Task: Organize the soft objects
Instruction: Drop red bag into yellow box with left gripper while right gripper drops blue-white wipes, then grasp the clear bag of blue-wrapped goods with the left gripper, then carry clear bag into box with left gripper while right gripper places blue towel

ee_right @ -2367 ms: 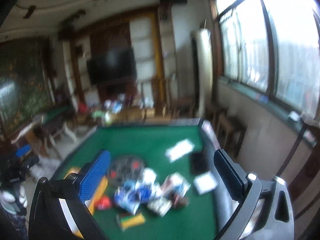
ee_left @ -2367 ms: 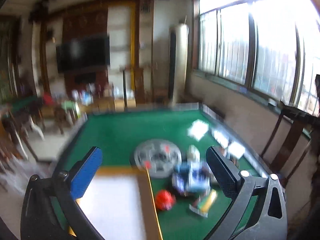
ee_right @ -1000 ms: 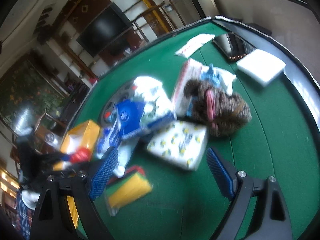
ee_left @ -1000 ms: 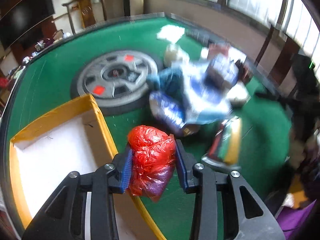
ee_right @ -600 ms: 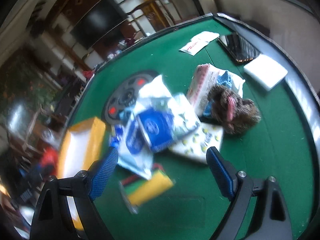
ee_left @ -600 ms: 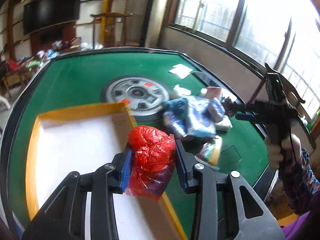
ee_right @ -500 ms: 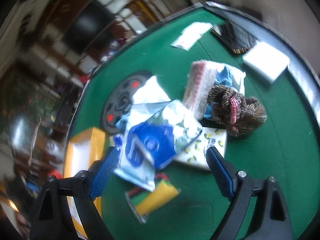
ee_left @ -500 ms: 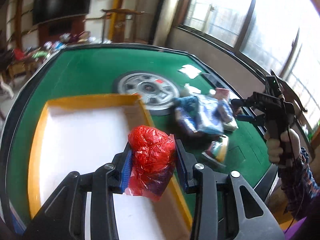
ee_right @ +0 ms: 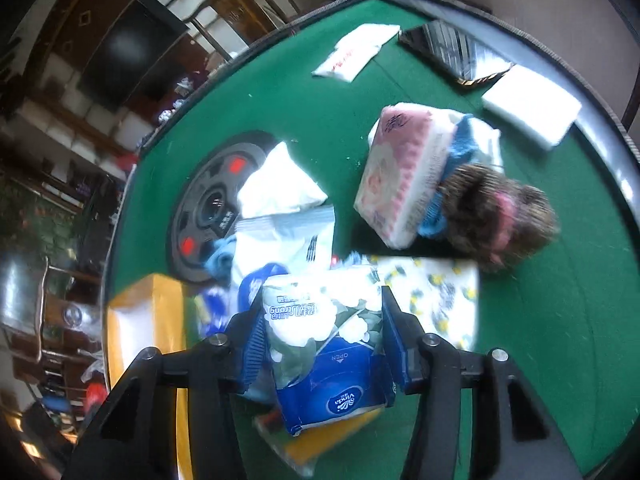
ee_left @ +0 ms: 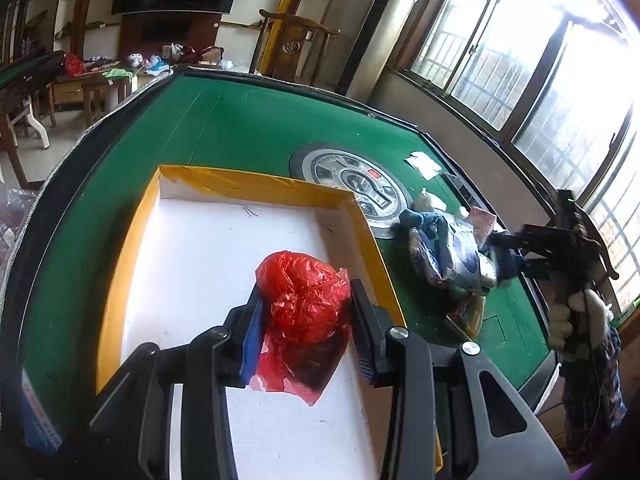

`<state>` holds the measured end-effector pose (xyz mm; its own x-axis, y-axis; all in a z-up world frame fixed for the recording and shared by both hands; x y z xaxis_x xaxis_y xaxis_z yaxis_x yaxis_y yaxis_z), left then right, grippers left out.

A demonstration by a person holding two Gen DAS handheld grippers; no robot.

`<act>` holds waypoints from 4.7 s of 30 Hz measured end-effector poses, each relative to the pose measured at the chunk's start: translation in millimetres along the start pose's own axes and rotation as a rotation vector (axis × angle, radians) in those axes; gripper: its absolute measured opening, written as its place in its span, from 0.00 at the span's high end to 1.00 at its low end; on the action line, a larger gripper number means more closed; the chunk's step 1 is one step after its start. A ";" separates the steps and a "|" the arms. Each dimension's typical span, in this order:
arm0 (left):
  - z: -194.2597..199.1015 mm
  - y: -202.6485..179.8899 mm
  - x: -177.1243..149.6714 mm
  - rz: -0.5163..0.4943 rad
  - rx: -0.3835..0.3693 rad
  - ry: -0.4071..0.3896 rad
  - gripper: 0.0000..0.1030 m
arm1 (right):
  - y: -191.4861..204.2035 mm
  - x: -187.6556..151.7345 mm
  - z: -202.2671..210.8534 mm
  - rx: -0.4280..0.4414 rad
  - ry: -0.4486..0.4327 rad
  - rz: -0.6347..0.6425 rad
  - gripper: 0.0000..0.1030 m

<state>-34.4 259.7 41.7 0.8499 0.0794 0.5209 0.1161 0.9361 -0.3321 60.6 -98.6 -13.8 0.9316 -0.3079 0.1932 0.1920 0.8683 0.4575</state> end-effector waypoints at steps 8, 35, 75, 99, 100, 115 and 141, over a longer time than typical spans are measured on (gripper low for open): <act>-55.4 13.4 36.6 0.108 -0.065 0.090 0.65 | 82.8 -12.8 23.5 0.198 0.008 0.185 0.55; -30.5 0.6 55.4 0.224 -0.057 -0.073 0.33 | 122.3 -10.8 16.7 0.119 -0.143 0.341 0.29; -182.1 -163.9 30.5 -0.160 0.175 0.199 0.65 | -50.6 7.4 34.1 0.115 -0.331 0.168 0.29; 18.1 -63.8 -8.2 0.076 -0.118 -0.170 0.75 | 8.2 -10.9 50.3 0.066 -0.295 0.324 0.29; 23.4 -52.8 -12.3 0.093 -0.109 -0.178 0.75 | 15.6 -8.9 51.3 0.055 -0.290 0.338 0.29; 25.0 44.3 -44.6 0.297 -0.050 -0.196 0.75 | 25.9 -7.6 19.8 -0.073 -0.130 0.347 0.29; -2.1 85.0 -4.0 0.288 0.020 -0.073 0.75 | 152.2 -6.2 -30.6 -0.335 -0.137 0.783 0.81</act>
<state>-26.8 338.2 9.7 0.8071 0.3664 0.4630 -0.1353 0.8781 -0.4590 93.5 47.3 28.0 0.7927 0.4018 0.4584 -0.3888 0.9125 -0.1274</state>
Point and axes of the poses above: each gripper's, at about its wrist camera, not at the fingertips, and z roughly against the way its jaws point, y to its left, x to its top, the point moved 6 cm from there along -z, roughly the way its jaws point, and after that the axes turned 10 degrees about y, right-handed, at the moved point
